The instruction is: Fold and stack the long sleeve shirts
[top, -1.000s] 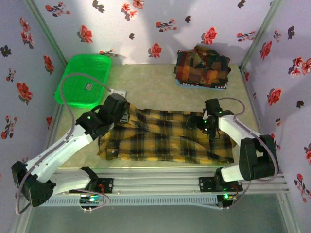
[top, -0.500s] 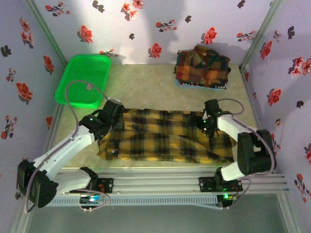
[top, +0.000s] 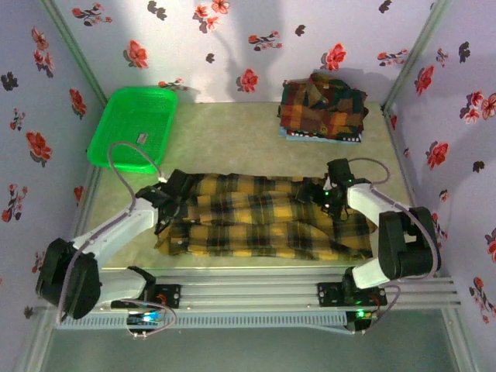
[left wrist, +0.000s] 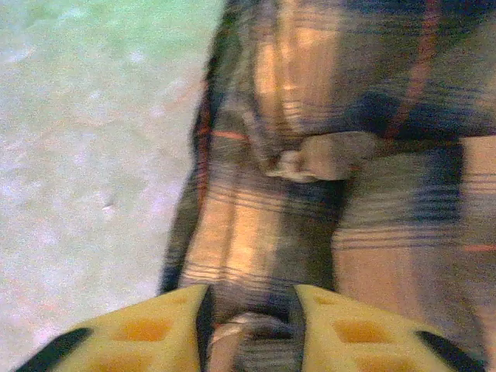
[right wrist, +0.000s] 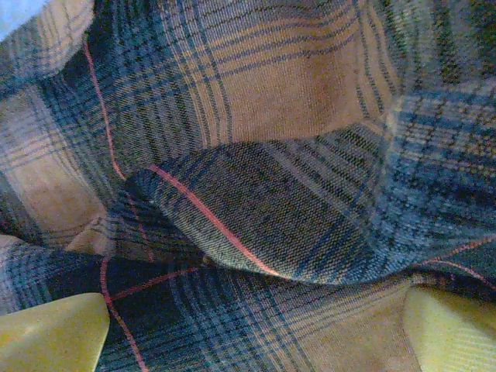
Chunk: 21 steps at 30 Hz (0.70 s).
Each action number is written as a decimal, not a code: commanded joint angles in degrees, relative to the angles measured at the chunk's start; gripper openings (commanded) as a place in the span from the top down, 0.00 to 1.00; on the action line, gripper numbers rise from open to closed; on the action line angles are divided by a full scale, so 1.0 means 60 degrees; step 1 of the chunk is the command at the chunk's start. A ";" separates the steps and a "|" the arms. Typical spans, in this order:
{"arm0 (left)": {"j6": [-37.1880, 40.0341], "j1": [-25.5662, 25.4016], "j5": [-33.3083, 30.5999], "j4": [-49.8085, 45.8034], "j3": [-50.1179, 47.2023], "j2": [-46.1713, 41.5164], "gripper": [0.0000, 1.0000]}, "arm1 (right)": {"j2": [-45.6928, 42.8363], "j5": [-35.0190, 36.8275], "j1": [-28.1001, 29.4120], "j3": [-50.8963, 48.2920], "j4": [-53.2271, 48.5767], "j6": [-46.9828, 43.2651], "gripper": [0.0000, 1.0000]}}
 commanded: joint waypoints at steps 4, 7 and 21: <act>-0.1964 -0.0109 -0.0982 -0.2494 0.2418 0.0274 0.33 | -0.1314 -0.0240 -0.0035 0.0035 -0.1349 0.0034 0.01; -0.2137 -0.0707 0.0432 -0.2005 0.3087 -0.0042 0.26 | -0.2187 0.0813 -0.0037 0.0560 -0.2917 -0.0144 0.01; -0.1661 -0.0765 0.3266 0.0466 0.2116 0.2646 0.46 | -0.2283 0.0769 0.0171 -0.1088 -0.1298 0.1768 0.18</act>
